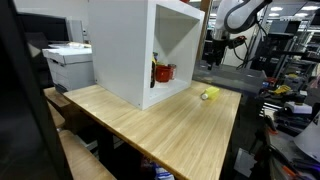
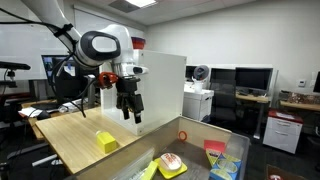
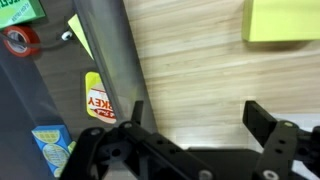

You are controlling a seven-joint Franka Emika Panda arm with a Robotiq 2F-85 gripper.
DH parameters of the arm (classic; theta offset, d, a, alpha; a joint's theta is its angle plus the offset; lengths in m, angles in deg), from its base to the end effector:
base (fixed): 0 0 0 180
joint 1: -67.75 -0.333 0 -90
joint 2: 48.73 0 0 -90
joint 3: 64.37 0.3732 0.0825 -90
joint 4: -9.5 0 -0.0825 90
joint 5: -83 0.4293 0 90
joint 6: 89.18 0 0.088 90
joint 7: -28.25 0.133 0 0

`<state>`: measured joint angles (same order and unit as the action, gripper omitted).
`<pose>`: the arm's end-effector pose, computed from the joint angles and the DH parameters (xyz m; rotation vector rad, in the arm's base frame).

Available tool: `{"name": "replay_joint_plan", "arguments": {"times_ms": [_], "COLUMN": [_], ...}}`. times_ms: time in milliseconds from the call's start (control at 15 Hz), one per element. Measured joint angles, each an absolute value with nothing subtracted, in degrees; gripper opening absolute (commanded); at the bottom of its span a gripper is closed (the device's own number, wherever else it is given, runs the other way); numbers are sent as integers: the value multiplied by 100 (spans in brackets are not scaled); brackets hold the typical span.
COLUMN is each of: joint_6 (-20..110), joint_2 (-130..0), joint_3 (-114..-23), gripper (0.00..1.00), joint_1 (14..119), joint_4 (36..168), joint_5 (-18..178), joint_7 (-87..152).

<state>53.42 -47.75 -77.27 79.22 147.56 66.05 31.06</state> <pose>0.4811 -0.2214 0.3255 2.9167 -0.3628 0.0868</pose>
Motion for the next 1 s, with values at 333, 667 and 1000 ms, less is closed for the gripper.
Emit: {"name": "replay_joint_plan", "arguments": {"times_ms": [333,667,1000], "joint_6": [5342,5496,5499], "joint_2": [-4728,-4616,-4618], "joint_3": [-7670,-7504,-7510], "gripper": [100,100,100], "joint_1": [7874,7785,7757], "joint_4": [14950,15255,15260], "joint_5": [6588,6244,6235], "joint_7": [1954,1278,1295]}}
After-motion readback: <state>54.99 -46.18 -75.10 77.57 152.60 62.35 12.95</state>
